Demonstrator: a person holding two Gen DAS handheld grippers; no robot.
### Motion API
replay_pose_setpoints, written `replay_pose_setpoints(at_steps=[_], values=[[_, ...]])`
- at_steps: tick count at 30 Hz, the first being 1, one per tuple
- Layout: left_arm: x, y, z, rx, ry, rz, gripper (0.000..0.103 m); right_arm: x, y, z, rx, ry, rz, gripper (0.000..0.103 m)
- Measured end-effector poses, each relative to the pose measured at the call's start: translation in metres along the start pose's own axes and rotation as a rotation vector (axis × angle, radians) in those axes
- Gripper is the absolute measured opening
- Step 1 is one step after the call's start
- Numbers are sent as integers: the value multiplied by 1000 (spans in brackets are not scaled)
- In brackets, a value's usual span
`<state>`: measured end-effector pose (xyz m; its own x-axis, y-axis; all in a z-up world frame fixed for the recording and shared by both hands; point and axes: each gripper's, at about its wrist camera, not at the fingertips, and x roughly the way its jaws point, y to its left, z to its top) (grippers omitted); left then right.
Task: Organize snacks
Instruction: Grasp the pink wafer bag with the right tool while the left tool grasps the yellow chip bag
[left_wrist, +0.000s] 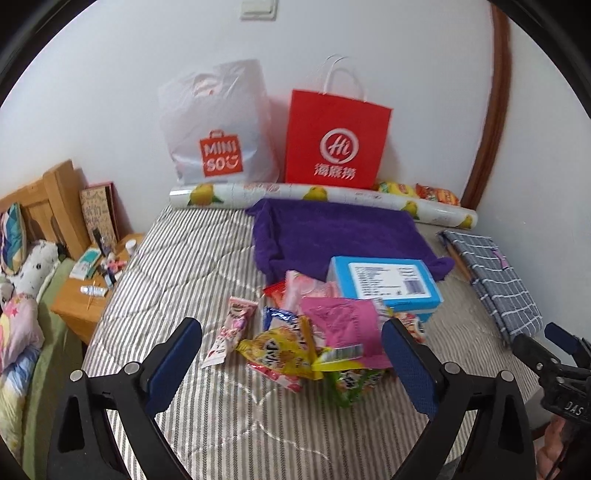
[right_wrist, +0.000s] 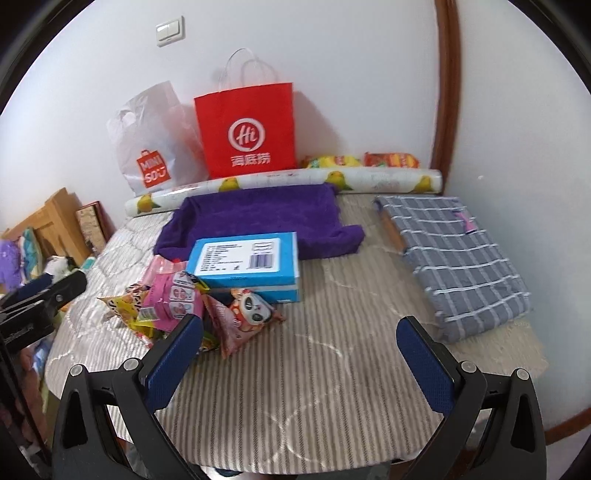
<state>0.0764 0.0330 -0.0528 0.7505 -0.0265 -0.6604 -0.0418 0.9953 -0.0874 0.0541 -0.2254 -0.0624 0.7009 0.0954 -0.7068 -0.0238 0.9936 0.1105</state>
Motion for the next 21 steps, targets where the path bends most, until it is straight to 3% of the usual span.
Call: replay_pose_setpoints(at_steps=[8, 21], values=[[25, 31, -1, -36, 28, 45, 99, 34, 13, 2, 18, 48, 71, 97], [62, 77, 1, -94, 90, 47, 99, 81, 88, 15, -81, 119, 169, 97]])
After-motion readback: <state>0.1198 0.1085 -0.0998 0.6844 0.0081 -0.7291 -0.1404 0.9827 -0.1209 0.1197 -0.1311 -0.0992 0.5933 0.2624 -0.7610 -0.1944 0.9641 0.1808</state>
